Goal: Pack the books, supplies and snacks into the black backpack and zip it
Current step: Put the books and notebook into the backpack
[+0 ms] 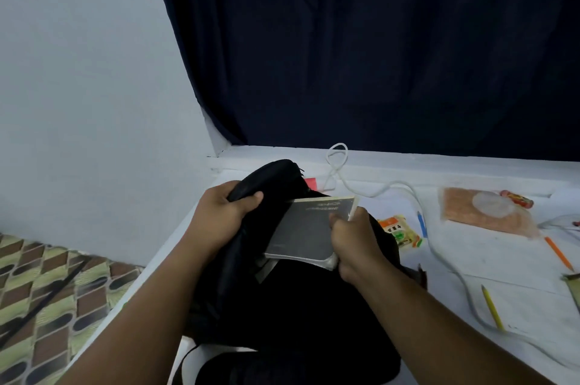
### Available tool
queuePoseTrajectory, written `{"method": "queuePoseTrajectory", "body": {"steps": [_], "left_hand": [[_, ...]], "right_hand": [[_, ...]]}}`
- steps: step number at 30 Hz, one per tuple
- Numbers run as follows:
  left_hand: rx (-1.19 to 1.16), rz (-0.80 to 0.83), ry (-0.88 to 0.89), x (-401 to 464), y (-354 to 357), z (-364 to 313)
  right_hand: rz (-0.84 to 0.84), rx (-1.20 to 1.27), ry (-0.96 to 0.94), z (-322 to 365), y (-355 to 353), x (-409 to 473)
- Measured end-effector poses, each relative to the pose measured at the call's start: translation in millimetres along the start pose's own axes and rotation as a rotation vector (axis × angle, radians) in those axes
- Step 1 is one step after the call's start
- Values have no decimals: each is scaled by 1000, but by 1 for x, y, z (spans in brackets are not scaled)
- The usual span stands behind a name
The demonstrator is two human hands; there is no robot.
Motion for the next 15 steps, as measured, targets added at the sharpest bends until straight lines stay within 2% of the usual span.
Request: {"method": "queuePoseTrajectory", "body": {"steps": [3,7,9,12,15], "left_hand": [[34,0,7,3,-5,-7],[37,-14,-21,7,-4,-9],[32,-29,-45,7,-4,-5],[7,-61,-90,6,-5,3],[-28,-86,-114,3,-5,9]], "right_hand": [[45,9,43,-6,17,4],[454,-135,78,-16,33,0],[556,-259,58,-21,30,1],[569,-350,-70,-32,21,5],[422,-618,-401,-43,16,6]]}}
Point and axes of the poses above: each hand's wrist, its own x-axis towards the middle knuckle, its own y-axis out of the palm, z = x × y, the point moved 1 cm from there along x, towards the middle knuckle, and after that the axes turned 15 degrees about -x, right-handed, at the moved point
